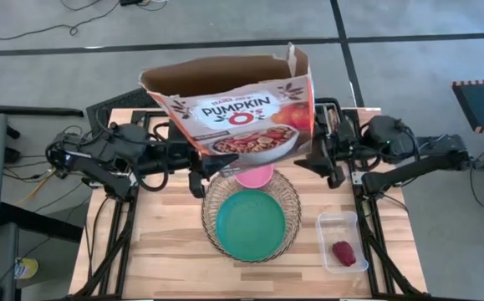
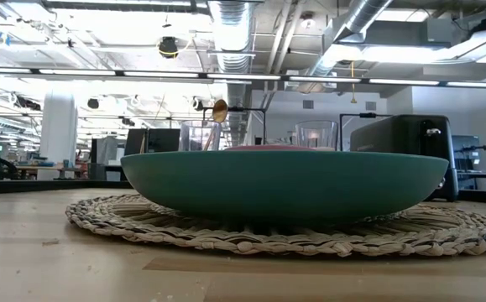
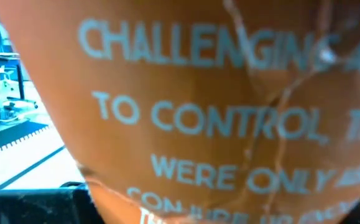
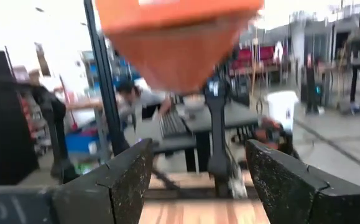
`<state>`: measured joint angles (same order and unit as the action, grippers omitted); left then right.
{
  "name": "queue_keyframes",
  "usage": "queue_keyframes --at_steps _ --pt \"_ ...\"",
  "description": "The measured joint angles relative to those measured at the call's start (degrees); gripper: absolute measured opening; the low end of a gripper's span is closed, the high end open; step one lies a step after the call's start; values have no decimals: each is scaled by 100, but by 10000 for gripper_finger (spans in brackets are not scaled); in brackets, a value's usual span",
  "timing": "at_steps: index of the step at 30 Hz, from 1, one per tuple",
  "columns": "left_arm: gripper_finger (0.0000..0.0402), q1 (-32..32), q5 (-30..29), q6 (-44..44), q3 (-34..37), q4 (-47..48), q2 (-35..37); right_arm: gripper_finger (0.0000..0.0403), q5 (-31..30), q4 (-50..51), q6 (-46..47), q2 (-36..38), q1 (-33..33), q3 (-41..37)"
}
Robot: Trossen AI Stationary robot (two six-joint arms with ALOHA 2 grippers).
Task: Arrange a breakfast setting
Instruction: Pour the cereal from the orange cereal box into the pink bowl
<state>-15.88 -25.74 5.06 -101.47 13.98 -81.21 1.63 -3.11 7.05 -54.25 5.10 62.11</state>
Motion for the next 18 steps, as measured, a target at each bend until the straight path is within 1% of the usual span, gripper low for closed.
queue_keyframes --at_steps 4,9,11,18 --pt "202 0 -2 -2 0 -40 -9 286 4 -631 13 -181 13 0" --pt "202 0 -2 -10 0 -128 -9 288 -2 -1062 332 -406 13 0" --pt "202 0 -2 -33 0 -127 -9 293 -2 -1282 470 -492 13 0" --pt "202 79 -6 -39 0 -115 -9 318 -112 -1571 477 -666 17 3"
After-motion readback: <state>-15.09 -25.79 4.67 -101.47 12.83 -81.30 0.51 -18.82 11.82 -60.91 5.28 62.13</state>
